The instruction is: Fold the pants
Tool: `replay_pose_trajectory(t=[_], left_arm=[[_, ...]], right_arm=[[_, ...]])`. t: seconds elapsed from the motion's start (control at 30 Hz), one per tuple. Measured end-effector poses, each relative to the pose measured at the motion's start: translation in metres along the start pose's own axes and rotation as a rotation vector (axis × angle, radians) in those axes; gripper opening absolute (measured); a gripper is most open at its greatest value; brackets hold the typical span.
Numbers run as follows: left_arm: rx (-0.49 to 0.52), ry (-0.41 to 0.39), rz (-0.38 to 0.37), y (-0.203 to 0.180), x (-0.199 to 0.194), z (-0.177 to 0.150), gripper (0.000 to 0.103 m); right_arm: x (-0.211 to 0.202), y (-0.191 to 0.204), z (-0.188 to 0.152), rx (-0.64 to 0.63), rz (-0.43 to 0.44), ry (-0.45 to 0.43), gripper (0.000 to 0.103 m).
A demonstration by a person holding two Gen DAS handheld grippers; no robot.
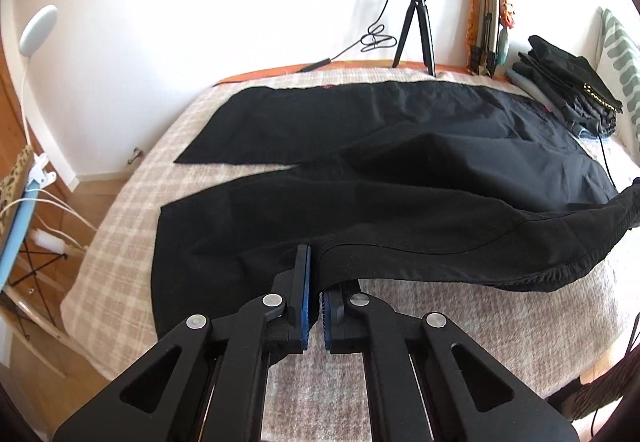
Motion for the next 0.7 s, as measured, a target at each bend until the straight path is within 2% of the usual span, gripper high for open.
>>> replay_pose_trajectory(t=[0.13, 0.37, 0.47, 0.7], left_arm=[[-0.016, -0.069, -0.005, 0.006, -0.004, 0.034, 0.003], [-0.008, -0.137, 0.041, 0.014, 0.019, 0.096, 0.002], [-0.013, -0.145, 0.046, 0.018, 0.038, 0.121, 0.002], [0.091, -0.117, 0.126, 0.012, 0.093, 0.165, 0.002]], right_arm=[[-0.002, -0.021, 0.022, 0.023, -0.041, -0.043, 0.003], [0.018, -0.053, 0.081, -0.053, -0.128, -0.09, 0.001], [0.04, -0.072, 0.107, -0.076, -0.164, -0.09, 0.001], [0.12, -0.105, 0.147, -0.176, -0.24, -0.017, 0.001]])
Point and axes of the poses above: each gripper's, at about its wrist camera, not at the fingertips, and x roughly the way its jaws point, y to its left, z to its top, the point moved 3 cm from there along x, roughly the way its jaws point, and after that the axes turned 4 degrees about x, right-handed, at the moved point
